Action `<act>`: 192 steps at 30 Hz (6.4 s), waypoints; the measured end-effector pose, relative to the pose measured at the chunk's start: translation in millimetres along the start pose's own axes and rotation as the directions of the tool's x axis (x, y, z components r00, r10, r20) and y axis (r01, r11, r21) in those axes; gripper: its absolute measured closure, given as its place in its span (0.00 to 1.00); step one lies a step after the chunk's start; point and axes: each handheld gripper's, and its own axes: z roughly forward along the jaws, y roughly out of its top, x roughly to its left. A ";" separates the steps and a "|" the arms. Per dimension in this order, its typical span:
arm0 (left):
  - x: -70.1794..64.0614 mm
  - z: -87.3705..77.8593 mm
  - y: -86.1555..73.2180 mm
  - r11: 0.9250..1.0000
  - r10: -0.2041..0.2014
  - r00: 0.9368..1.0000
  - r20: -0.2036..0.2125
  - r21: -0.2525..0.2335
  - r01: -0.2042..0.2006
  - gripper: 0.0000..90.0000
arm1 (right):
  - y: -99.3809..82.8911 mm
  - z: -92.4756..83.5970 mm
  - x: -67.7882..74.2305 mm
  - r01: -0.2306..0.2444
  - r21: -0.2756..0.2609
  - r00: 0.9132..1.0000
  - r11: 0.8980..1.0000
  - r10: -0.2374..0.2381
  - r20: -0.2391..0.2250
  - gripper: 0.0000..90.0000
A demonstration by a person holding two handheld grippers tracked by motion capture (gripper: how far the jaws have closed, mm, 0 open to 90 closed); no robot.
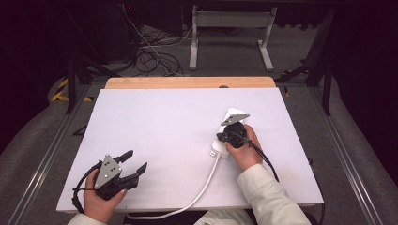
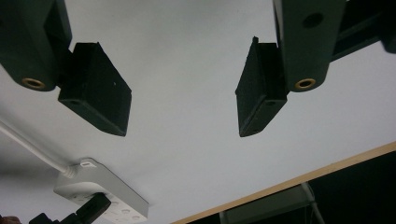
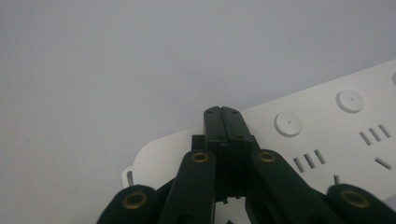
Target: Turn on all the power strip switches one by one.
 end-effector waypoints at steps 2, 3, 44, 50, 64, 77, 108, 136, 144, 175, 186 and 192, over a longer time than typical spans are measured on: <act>0.0 0.0 -0.2 1.000 -0.003 1.000 -0.003 0.001 0.003 0.40 | 1.4 0.3 2.5 0.020 0.005 1.000 1.000 -0.020 0.016 1.00; 0.2 0.2 -0.3 1.000 -0.003 1.000 -0.003 0.001 0.003 0.40 | 3.3 -0.6 3.5 0.032 -0.003 0.999 0.999 -0.032 0.023 1.00; 2.4 2.1 -0.2 1.000 0.003 1.000 -0.012 0.012 -0.003 0.40 | 9.4 3.7 -35.3 -0.008 -0.036 0.999 0.999 0.010 0.037 1.00; 1.6 2.1 -0.2 1.000 0.001 1.000 -0.007 0.009 -0.001 0.40 | 8.5 5.6 -34.3 -0.003 -0.024 0.999 1.000 0.004 0.044 1.00; 0.7 1.8 0.0 1.000 0.013 1.000 -0.012 0.009 -0.013 0.40 | 6.9 7.2 -33.2 -0.020 -0.023 0.998 1.000 0.021 0.051 1.00; 0.2 1.7 0.0 1.000 0.012 1.000 -0.015 0.007 -0.012 0.40 | 8.1 8.9 -29.7 -0.032 -0.008 0.997 0.999 0.033 0.073 1.00; 0.8 2.0 -0.1 1.000 0.009 1.000 -0.010 0.005 -0.009 0.39 | 32.3 -38.9 -27.9 -0.003 -0.226 0.998 0.974 0.016 0.059 1.00; 2.3 3.6 -1.0 1.000 0.003 1.000 -0.002 0.020 -0.003 0.39 | 27.0 1.9 -63.0 -0.019 -0.088 0.996 0.996 0.027 0.088 1.00; 2.5 3.8 -1.1 1.000 0.003 1.000 -0.001 0.022 -0.003 0.39 | 24.7 9.5 -65.1 -0.019 -0.055 0.995 0.998 0.024 0.101 1.00; 1.4 3.8 -1.4 1.000 0.005 1.000 -0.001 0.022 -0.005 0.39 | 18.4 20.3 -66.6 -0.073 -0.028 0.994 0.997 0.075 0.083 1.00; 1.0 2.9 -1.4 1.000 0.004 1.000 -0.002 0.021 -0.004 0.39 | 18.4 22.5 -66.4 -0.107 -0.018 0.990 0.994 0.108 0.091 1.00; 2.5 2.7 -1.3 1.000 0.004 1.000 -0.005 0.020 -0.004 0.39 | 27.4 -0.2 -71.0 -0.145 -0.172 0.987 0.974 0.154 0.040 1.00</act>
